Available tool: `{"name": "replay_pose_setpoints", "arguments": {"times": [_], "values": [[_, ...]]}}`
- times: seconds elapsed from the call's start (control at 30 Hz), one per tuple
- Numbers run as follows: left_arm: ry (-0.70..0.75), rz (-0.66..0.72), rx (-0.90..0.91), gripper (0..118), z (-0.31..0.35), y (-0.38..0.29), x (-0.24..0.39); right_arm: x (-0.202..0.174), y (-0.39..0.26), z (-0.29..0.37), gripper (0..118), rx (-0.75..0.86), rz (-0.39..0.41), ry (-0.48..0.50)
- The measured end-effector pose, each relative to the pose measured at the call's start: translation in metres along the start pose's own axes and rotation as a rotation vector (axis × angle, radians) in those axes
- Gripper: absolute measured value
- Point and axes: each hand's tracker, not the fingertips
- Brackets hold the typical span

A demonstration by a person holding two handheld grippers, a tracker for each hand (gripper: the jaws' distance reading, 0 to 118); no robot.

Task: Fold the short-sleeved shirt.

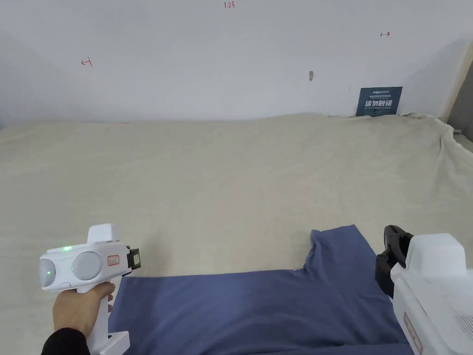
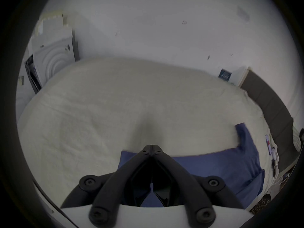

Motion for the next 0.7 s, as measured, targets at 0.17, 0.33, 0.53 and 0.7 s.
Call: {"name": "replay_pose_setpoints", "arguments": {"times": [0.17,0.33,0.53,0.7], "values": [[0.047,0.029,-0.165,79,-0.048,0.005,-0.018,0.006,-0.010,-0.018,0,-0.037,-0.001,-0.017],[0.091,-0.023,-0.206,92,-0.078,0.002,-0.032,0.008,-0.024,-0.032,0,-0.082,0.000,-0.029],[0.072,-0.017,-0.240,91,-0.082,-0.009,-0.024,0.005,-0.034,-0.039,0,-0.120,0.005,-0.029],[0.065,-0.039,-0.229,43,-0.081,-0.019,-0.019,0.007,-0.037,-0.039,0,-0.139,0.009,-0.027]]}}
